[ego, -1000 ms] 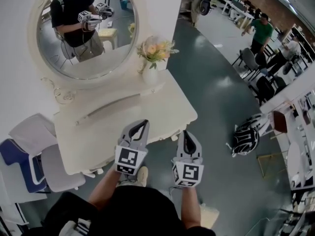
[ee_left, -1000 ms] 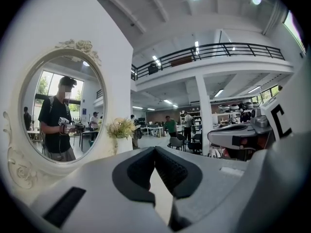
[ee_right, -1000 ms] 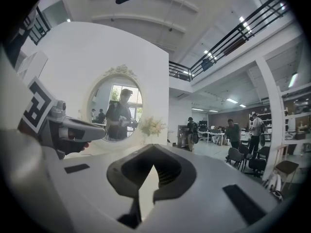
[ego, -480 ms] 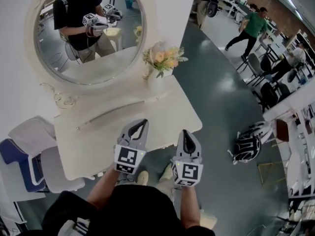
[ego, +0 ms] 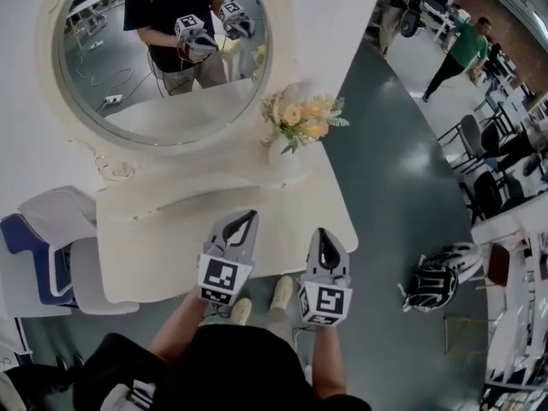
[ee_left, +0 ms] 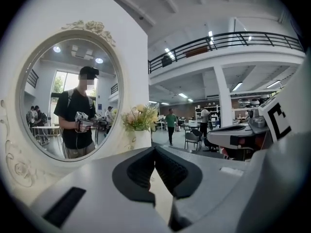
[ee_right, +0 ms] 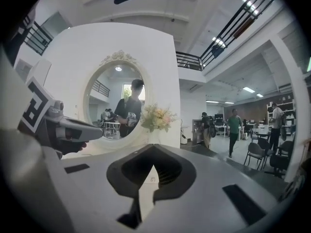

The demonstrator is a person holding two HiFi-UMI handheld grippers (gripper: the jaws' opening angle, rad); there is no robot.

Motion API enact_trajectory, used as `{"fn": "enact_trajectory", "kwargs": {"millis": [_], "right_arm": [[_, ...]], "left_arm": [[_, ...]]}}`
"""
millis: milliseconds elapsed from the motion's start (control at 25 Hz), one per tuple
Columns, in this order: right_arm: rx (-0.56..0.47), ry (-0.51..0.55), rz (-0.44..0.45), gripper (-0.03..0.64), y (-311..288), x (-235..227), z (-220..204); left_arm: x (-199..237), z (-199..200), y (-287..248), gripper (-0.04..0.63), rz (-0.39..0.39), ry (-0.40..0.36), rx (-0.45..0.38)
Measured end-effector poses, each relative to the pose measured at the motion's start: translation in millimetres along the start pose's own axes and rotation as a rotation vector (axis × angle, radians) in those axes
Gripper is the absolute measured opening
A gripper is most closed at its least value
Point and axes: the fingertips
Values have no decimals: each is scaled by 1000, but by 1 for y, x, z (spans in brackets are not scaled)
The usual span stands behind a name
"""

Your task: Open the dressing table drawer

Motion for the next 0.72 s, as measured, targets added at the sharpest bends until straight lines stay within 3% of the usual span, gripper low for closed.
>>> {"fn": "enact_trajectory", "kwargs": {"millis": [720], "right_arm": [[154,5,285,-2,-122,-13,-81]], "left_arm": [[43,-65,-66,3,265,101,109]]}}
Point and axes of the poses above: the fingertips, and each gripper's own axes: y backward along the fingers, x to its left, z out of its top, and after that the axes turned 2 degrees about z, right-handed
